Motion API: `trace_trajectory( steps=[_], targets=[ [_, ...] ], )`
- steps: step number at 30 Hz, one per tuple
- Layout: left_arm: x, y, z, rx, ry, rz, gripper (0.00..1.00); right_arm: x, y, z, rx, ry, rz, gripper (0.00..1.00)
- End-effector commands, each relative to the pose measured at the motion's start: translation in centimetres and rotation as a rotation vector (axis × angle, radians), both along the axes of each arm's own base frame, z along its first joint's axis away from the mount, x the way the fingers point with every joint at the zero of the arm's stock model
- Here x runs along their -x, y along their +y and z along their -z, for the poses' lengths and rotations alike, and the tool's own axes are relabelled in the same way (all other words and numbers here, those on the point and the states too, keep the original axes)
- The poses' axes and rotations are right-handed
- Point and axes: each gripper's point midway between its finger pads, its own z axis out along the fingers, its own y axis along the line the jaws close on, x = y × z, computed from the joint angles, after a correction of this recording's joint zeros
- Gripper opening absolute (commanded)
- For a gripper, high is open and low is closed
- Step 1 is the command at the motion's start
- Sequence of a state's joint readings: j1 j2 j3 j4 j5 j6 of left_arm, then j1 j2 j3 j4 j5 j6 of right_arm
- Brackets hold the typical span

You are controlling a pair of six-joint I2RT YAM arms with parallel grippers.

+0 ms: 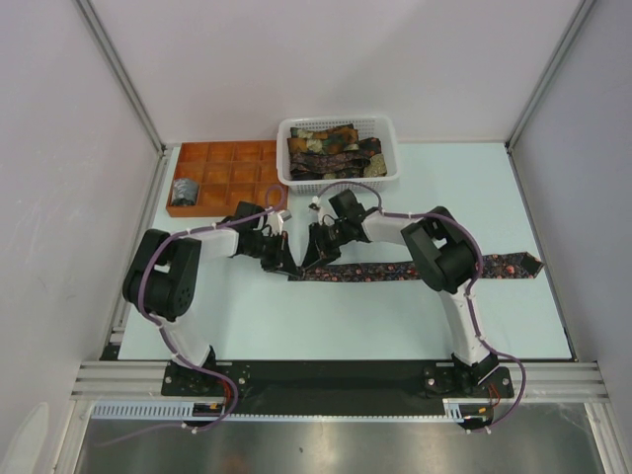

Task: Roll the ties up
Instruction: Roll the tie at the center of the board.

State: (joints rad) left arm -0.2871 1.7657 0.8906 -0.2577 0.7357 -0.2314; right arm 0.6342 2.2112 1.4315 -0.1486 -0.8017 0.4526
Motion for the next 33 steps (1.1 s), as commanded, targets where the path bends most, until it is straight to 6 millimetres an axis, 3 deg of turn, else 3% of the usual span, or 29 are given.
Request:
trace_trajectory(
  steps=[1, 7, 12, 21, 25, 30, 33],
  targets=[
    [-0.8, 1.6, 2.7, -0.123, 0.009, -0.048, 0.00, -1.1, -1.1, -3.5, -0.016, -0.048, 0.018, 0.25],
    [-1.0, 1.5, 2.9, -0.122, 0.020, -0.052, 0.00, -1.2, -1.8, -4.4, -0.043, -0.041, 0.021, 0.30],
    [-1.6, 1.6, 2.8, -0.117, 0.027, -0.057, 0.00, -0.6, -1.3, -4.6, -0.064, -0.047, -0.002, 0.34],
    [-1.5, 1.6, 2.8, -0.100, 0.041, -0.056, 0.00, 0.1, -1.3, -1.8, -0.020, -0.050, -0.036, 0.35],
    [-1.4, 1.6, 2.8, -0.102, 0.042, -0.057, 0.00, 0.0, -0.9, -1.5, -0.031, -0.052, -0.036, 0.35],
    [-1.3, 1.6, 2.7, -0.094, 0.043, -0.056, 0.00, 0.2, -0.7, -1.1, -0.032, -0.056, -0.043, 0.32],
    [-1.3, 1.4, 2.5, -0.084, 0.044, -0.053, 0.01, 0.1, -0.5, -0.9, -0.035, -0.055, -0.043, 0.23]
  ],
)
